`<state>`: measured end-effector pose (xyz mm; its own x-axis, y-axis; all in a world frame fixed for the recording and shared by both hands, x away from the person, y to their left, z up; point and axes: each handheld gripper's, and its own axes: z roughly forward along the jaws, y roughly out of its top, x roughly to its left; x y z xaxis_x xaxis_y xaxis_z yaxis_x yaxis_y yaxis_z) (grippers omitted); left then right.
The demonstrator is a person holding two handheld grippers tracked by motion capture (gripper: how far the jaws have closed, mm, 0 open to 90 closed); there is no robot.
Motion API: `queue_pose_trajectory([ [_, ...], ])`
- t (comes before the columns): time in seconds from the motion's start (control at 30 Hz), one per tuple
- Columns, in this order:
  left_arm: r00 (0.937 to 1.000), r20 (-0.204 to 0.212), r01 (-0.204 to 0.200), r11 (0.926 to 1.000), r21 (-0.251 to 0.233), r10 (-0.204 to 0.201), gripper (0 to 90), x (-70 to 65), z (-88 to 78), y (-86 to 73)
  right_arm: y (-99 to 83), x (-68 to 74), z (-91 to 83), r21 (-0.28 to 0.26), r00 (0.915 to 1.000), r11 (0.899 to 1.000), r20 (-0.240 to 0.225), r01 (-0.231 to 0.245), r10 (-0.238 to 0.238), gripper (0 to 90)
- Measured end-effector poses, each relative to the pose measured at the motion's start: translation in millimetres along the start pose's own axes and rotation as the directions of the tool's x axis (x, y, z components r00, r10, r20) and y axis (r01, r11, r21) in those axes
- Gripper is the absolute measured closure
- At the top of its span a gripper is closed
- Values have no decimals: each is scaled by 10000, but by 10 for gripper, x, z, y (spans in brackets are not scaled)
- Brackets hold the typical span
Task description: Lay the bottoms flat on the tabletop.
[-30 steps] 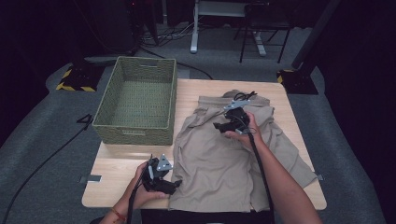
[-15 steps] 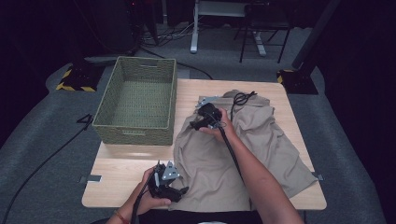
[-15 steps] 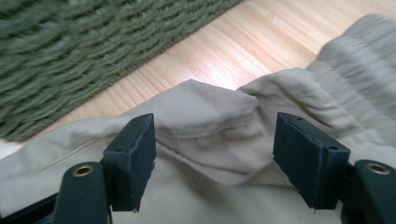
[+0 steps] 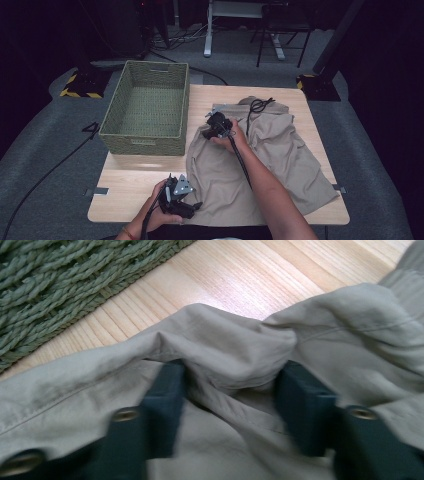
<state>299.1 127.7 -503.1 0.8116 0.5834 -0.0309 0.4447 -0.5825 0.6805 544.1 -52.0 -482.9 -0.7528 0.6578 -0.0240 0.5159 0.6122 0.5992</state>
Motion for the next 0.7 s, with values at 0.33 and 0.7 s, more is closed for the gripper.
queue_pose_trajectory([
  [0.33,9987,-373,340,9994,-21,-340,151,42,-24,-25,-24,-77,-61,293,9999,9995,18,104,-105,844],
  [0.7,9988,-362,330,9994,-65,-332,238,76,-46,-26,14,-68,-298,-125,9993,9992,48,382,-381,859],
])
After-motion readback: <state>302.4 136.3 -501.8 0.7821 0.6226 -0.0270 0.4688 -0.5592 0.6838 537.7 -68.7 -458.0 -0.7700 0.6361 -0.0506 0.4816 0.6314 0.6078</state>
